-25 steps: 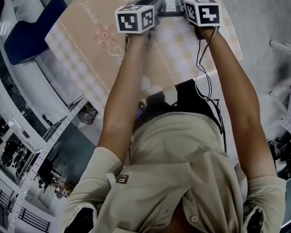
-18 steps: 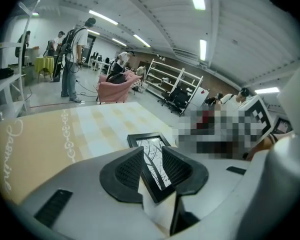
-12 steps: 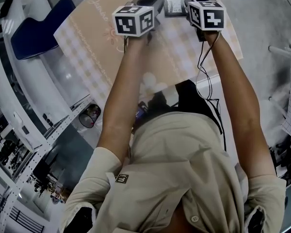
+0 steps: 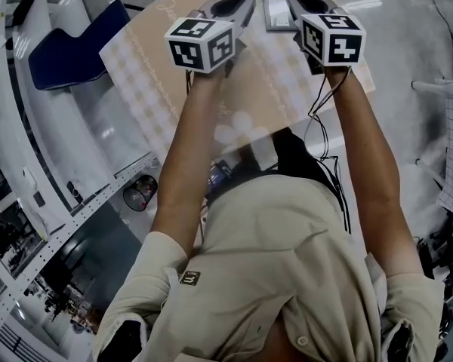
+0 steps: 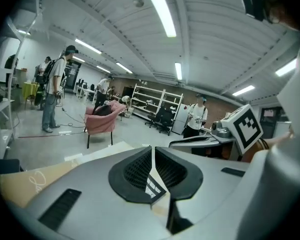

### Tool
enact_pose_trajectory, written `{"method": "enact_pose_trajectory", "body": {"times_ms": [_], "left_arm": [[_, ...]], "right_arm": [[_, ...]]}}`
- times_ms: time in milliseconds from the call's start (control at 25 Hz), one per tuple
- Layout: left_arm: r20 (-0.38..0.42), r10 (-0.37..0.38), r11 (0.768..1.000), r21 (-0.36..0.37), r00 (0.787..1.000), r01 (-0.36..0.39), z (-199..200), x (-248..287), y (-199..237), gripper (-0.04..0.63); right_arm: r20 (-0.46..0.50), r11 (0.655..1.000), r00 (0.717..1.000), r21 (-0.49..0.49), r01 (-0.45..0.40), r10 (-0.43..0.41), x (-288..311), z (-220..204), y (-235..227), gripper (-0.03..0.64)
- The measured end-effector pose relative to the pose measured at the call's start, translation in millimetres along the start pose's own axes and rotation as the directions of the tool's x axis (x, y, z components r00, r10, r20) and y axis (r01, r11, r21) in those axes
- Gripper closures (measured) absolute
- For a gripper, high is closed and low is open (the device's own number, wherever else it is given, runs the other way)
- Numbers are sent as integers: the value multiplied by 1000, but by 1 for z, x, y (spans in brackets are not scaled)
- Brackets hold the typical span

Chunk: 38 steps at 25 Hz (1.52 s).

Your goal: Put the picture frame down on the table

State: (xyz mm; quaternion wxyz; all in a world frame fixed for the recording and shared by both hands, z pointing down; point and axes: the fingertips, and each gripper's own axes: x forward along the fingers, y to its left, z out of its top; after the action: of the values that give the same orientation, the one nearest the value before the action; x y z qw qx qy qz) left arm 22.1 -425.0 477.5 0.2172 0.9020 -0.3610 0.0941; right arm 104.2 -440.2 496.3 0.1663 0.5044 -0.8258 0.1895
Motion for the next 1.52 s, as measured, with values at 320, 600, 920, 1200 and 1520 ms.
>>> {"method": "enact_pose_trajectory", "body": {"times_ms": [320, 600, 920, 1200, 1520], "left_arm": [[145, -78, 992, 112, 986, 62, 67, -76, -47, 572], [240, -122, 977, 200, 963, 74, 106, -147, -83, 575], [314, -158, 958, 280, 936, 68, 132, -222, -121, 575], [353, -173, 939, 341, 920, 45, 139, -279, -152, 575], [385, -185, 930, 366, 904, 35, 138, -319, -172, 575]], "right_arm": [[163, 998, 986, -64, -17, 28, -75, 69, 57, 575], [276, 992, 959, -127, -24, 58, -144, 111, 107, 581], [363, 975, 926, -220, -20, 101, -211, 143, 165, 591], [413, 964, 904, -266, 5, 109, -263, 153, 201, 592], [427, 957, 898, -290, 30, 101, -298, 149, 222, 592]]}}
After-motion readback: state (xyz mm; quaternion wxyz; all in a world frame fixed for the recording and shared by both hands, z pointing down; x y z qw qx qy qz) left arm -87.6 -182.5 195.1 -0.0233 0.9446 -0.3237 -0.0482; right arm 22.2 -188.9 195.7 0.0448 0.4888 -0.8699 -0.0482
